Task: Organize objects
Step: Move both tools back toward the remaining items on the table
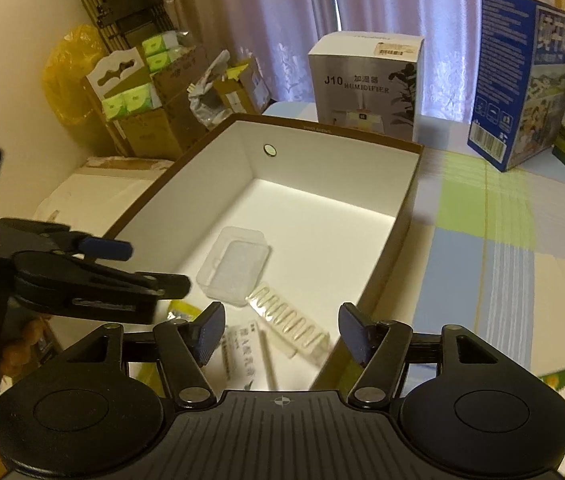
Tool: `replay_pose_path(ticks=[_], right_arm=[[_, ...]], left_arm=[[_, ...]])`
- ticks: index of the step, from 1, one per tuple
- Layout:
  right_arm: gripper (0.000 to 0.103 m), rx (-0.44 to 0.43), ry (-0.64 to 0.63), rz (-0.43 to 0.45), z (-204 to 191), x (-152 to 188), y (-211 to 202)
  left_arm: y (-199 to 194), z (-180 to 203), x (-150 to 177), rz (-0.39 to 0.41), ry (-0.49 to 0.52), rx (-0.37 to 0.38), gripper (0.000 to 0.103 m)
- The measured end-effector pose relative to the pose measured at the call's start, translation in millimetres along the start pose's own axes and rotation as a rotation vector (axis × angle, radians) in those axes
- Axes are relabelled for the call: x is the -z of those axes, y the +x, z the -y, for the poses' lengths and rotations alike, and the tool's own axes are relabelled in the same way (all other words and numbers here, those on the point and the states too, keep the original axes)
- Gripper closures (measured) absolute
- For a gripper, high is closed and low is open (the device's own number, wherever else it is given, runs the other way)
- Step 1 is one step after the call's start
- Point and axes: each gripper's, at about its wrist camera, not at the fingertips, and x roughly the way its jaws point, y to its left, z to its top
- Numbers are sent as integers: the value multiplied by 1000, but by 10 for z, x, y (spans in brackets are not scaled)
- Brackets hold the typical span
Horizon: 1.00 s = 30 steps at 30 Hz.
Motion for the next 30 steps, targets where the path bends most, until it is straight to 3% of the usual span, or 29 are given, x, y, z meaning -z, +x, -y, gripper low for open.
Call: replay_pose_path(ticks=[11,30], right_arm=[[42,-19,24,13,-13,321,-456],[42,12,123,-13,330,1028,-1097]], left_arm=[[-645,220,347,45,-42,5,21],[-942,956,897,11,5,63,20]])
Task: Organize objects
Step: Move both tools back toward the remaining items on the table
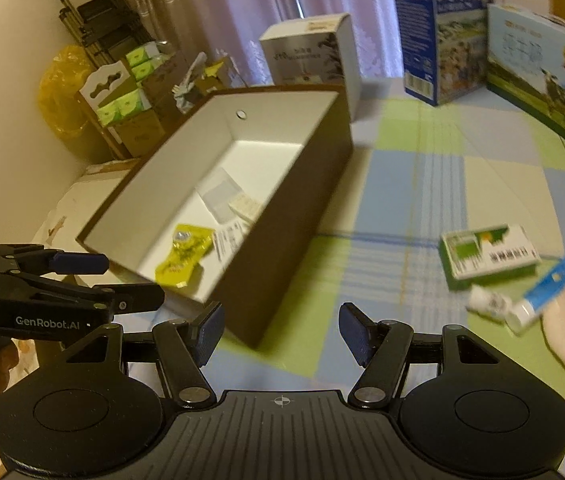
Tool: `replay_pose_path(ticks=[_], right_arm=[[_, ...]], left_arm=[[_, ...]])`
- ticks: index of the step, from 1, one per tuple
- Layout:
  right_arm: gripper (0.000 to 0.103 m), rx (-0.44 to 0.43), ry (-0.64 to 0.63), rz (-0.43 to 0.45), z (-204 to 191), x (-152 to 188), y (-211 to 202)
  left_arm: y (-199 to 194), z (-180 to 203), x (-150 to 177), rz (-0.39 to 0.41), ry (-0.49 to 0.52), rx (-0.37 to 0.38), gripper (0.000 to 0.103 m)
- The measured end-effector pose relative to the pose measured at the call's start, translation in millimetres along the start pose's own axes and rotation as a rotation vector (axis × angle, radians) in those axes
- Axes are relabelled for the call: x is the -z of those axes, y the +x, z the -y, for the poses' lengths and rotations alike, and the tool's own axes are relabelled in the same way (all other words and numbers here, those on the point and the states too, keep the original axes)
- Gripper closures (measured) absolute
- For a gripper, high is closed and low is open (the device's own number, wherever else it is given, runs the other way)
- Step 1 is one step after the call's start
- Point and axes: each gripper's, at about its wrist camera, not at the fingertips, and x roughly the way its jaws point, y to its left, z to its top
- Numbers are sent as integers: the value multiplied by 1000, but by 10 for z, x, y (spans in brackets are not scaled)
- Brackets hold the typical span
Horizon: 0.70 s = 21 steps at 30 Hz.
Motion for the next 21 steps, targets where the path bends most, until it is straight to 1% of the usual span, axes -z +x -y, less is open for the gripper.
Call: replay_pose_path(ticks=[10,15,21], right_arm=[[42,43,63,-1,389,286,-340],[42,97,124,13,657,391,-489],[42,145,168,11,978,506,-649]], left_arm=[[13,542,142,-29,45,54,20],[38,839,148,-29,64,82,17],[155,1184,144,-44,93,110,17]])
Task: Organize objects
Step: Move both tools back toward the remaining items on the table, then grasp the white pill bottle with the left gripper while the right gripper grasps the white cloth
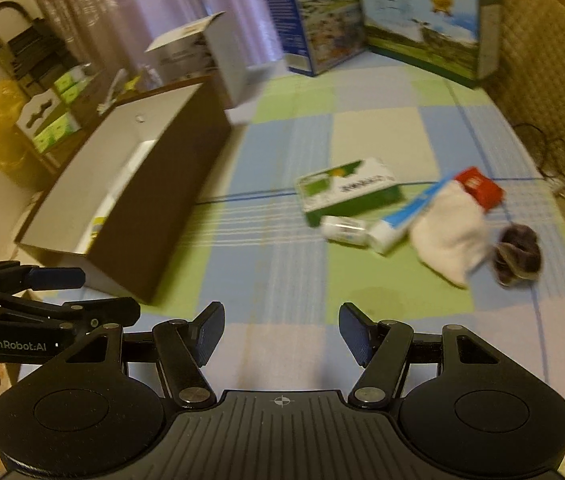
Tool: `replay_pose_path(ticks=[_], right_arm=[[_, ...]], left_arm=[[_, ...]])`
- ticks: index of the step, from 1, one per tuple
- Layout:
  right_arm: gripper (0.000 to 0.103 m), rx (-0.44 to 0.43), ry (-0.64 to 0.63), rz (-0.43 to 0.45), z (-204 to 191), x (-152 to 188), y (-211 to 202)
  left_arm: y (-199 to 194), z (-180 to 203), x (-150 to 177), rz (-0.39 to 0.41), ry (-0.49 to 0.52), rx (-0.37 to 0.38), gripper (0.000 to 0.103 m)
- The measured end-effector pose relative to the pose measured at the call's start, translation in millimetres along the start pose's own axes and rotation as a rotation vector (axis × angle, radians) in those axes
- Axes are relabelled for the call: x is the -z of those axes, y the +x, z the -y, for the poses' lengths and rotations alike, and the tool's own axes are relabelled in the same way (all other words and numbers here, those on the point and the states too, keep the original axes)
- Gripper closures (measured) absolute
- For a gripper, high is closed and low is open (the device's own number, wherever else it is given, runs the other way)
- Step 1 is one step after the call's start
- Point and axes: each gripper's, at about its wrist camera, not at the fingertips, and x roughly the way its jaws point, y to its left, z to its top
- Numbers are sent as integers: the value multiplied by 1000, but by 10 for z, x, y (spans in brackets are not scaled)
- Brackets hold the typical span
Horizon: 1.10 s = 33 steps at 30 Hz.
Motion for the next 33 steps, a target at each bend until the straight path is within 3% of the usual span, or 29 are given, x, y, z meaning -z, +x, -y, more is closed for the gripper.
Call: replay_pose_path(ticks=[14,33], right_arm=[[42,86,49,22,735,20,-108],[42,110,68,33,1353,-178,11]], left_arm=[[414,544,-144,-13,31,13,17],[1076,975,-414,4,49,24,24]])
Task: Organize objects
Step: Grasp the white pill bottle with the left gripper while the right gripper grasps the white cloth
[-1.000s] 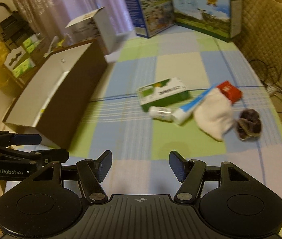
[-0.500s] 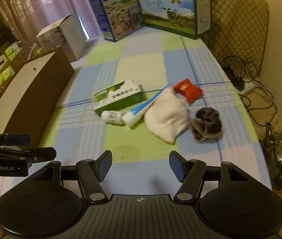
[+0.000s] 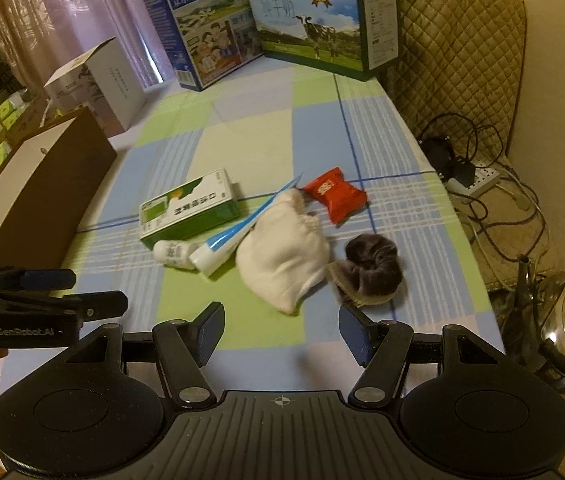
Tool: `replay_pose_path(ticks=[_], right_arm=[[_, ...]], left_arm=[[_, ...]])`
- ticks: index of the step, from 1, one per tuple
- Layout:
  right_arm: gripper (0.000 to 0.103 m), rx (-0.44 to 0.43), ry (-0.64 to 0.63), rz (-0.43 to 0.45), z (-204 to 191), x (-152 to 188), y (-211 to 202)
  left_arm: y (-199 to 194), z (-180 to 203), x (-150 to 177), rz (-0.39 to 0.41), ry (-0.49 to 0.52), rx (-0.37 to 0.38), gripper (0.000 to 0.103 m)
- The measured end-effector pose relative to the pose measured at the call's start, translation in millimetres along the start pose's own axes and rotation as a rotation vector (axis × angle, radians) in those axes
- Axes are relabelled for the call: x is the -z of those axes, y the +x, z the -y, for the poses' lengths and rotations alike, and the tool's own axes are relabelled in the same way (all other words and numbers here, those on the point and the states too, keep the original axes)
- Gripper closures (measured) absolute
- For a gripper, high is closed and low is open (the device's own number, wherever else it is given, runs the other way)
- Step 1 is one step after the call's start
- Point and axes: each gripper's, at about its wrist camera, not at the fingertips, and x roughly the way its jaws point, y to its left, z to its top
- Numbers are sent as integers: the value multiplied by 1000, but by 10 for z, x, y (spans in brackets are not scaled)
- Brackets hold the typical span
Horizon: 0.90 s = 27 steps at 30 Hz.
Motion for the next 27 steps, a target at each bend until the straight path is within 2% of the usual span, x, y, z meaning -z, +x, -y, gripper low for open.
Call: replay_pose_path(ticks=[7,15,24,27], right_arm=[[42,1,5,-1,99,-119,101],[42,3,18,-3,231,-262,212],[42,-4,25,-12,286,-337,304],[42,-8,29,-18,295,-349,331]], left_arm=[[299,30,-149,-3,-11,-2,30],[559,47,-278,-6,-27,-4,31],[743,28,-382,-16,-21,-9,44],[779,9,-399,-12,-28,0,44]])
